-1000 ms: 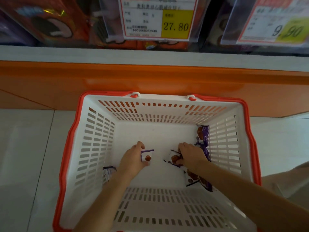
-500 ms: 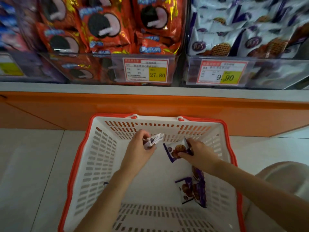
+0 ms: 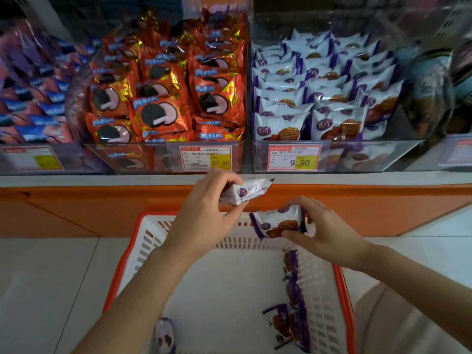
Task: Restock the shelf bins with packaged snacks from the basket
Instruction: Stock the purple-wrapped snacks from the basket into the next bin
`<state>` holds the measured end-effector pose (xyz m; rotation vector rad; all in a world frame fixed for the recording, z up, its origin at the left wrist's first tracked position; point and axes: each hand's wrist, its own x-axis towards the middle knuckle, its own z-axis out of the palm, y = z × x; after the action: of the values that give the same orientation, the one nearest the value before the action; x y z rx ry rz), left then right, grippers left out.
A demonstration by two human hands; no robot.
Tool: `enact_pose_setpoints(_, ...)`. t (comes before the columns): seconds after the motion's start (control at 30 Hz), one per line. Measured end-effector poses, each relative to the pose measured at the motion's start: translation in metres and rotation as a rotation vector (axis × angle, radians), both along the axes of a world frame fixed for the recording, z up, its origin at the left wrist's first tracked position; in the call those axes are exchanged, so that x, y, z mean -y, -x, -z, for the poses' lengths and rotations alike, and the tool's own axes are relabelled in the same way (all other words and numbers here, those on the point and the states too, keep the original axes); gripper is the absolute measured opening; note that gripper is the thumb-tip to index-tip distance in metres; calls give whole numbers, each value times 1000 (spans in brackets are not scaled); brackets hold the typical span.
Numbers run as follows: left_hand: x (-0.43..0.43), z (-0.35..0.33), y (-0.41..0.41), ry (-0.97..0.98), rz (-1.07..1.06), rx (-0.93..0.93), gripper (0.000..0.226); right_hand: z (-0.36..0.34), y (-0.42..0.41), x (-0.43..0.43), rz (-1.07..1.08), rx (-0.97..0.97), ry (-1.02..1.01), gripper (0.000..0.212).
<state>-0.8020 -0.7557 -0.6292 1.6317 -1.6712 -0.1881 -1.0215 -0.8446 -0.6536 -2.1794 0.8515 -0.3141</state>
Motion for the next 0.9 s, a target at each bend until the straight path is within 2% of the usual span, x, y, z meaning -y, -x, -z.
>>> enact_pose_setpoints(0.1,11,-23,12,204,52,96,34,-23,13,3,-1,147,47,32)
enact_pose_setpoints(0.17,18,-36,22,262,77,91,34,-38,22,7,7,239,108,31)
enact_pose_setpoints(0.37,37,-62,40,157,184,122,30,-79,45,25,134,567,310,29)
enact_pose_setpoints(0.5,45,-57,37,113,178,218,29,-81,60,38,417,713,287,32)
enact_pose_setpoints(0.57,47,-58,33,99,184,252,30,-83,63,45,548,628,385,37)
enact_pose_setpoints(0.67,49,-63,33,91,205,250,31,-88,64,59,634,348,554,40)
enact_pose_setpoints(0.77,45,-61,34,95,237,299,29,-97,63,71,573,128,715,41)
enact_pose_setpoints(0.9,38,-58,24,103,176,330,28,-114,58,82,478,-4,811,37)
